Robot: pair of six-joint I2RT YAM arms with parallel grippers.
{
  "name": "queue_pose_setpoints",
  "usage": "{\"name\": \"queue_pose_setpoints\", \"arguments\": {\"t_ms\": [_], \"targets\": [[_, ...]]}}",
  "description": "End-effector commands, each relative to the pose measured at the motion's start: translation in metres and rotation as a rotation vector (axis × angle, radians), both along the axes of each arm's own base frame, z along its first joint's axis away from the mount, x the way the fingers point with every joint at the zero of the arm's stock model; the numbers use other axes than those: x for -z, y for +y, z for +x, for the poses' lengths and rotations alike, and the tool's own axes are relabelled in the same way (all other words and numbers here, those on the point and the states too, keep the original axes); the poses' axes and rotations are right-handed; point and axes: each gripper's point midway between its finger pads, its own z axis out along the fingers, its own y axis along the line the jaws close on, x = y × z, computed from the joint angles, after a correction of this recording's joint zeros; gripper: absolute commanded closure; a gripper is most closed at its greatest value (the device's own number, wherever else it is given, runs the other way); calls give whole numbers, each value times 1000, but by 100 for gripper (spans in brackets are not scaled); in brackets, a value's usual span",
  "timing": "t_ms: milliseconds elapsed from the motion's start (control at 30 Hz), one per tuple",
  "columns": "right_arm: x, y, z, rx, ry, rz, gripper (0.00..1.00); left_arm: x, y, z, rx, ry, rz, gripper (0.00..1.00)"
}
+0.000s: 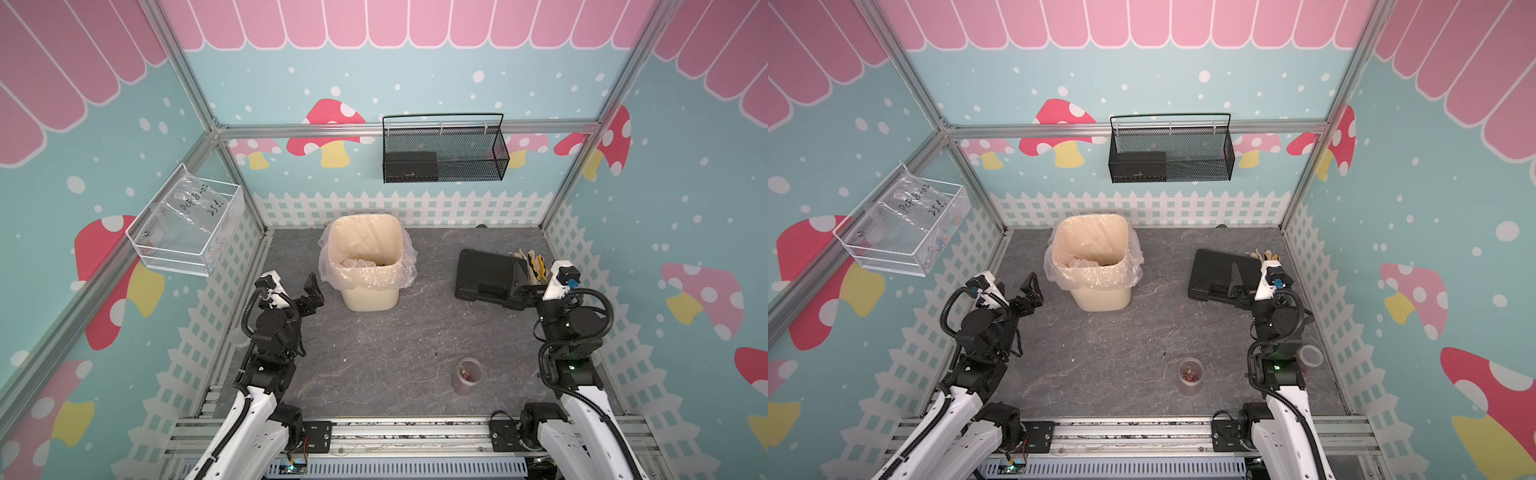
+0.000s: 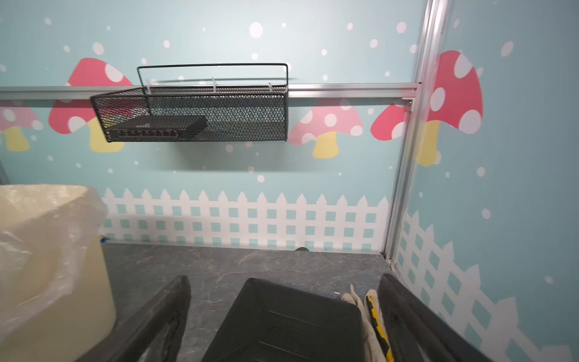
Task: Empty the moldy dried flower tea in the jars
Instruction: Pick up the jar from the center of the board.
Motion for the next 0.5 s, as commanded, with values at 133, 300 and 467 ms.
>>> {"name": "queue_pose_setpoints", "arguments": {"t_ms": [133, 300, 467], "targets": [[58, 58, -26, -348, 535, 91, 6, 12, -74, -32, 352, 149, -198, 3], [87, 75, -56, -433, 778, 106, 6, 17, -131, -57, 562, 173, -154, 1], [116, 92, -82, -473, 942, 108, 6, 45, -185, -78, 739, 224, -31, 1]]}}
